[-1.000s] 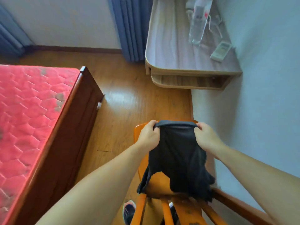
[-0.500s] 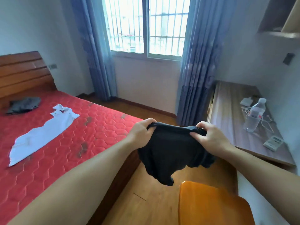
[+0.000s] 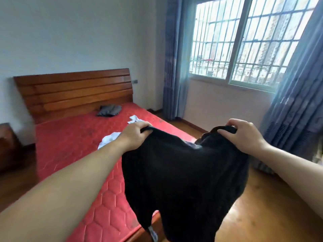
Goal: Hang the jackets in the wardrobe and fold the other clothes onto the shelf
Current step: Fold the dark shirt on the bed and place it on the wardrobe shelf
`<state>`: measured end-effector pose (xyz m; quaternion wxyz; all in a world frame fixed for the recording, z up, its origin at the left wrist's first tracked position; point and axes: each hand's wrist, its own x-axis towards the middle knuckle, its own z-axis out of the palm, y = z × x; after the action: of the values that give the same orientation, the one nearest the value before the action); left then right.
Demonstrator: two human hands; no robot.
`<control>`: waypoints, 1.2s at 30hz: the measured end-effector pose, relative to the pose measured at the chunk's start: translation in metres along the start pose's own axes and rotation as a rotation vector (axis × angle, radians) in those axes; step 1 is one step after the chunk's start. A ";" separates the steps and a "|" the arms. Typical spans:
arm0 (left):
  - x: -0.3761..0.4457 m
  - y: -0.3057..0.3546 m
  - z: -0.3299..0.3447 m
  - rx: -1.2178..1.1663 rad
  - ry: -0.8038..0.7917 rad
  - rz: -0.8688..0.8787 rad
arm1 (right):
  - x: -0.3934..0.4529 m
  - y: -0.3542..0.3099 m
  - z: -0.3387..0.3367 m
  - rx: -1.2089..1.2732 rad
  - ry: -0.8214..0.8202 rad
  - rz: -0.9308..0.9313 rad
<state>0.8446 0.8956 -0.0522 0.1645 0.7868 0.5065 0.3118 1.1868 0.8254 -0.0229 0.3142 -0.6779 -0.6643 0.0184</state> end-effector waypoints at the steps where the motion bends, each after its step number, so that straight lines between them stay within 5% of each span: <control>1: -0.002 -0.017 -0.013 0.014 0.026 -0.028 | 0.008 -0.004 0.007 -0.014 -0.009 -0.016; 12: 0.033 -0.121 -0.064 0.049 0.256 -0.331 | 0.122 -0.034 0.128 0.107 -0.093 -0.068; 17: 0.082 -0.159 -0.065 0.021 0.327 -0.510 | 0.202 -0.046 0.187 0.611 -0.344 0.254; 20: 0.108 -0.175 -0.062 -0.232 0.407 -0.611 | 0.234 -0.051 0.219 0.889 -0.354 0.557; 23: 0.122 -0.185 -0.061 -0.463 0.480 -0.694 | 0.260 -0.058 0.250 0.969 -0.398 0.601; 25: 0.123 -0.195 -0.057 -0.488 0.445 -0.752 | 0.268 -0.063 0.271 0.804 -0.629 0.466; 28: 0.124 -0.220 -0.054 -0.463 0.366 -0.783 | 0.282 -0.073 0.301 0.056 -1.081 -0.029; 30: 0.126 -0.243 -0.053 -0.353 0.273 -0.771 | 0.288 -0.085 0.320 -0.266 -1.178 -0.250; 33: 0.130 -0.280 -0.047 -0.193 0.074 -0.784 | 0.299 -0.094 0.344 -0.270 -1.148 -0.267; 36: 0.134 -0.308 -0.030 -0.070 -0.146 -0.788 | 0.321 -0.098 0.363 0.076 -0.827 -0.036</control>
<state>0.6499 1.1480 -0.1630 0.3338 0.5464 0.7455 0.1850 0.9763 1.2564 -0.1434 0.0460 -0.5894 -0.7453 0.3083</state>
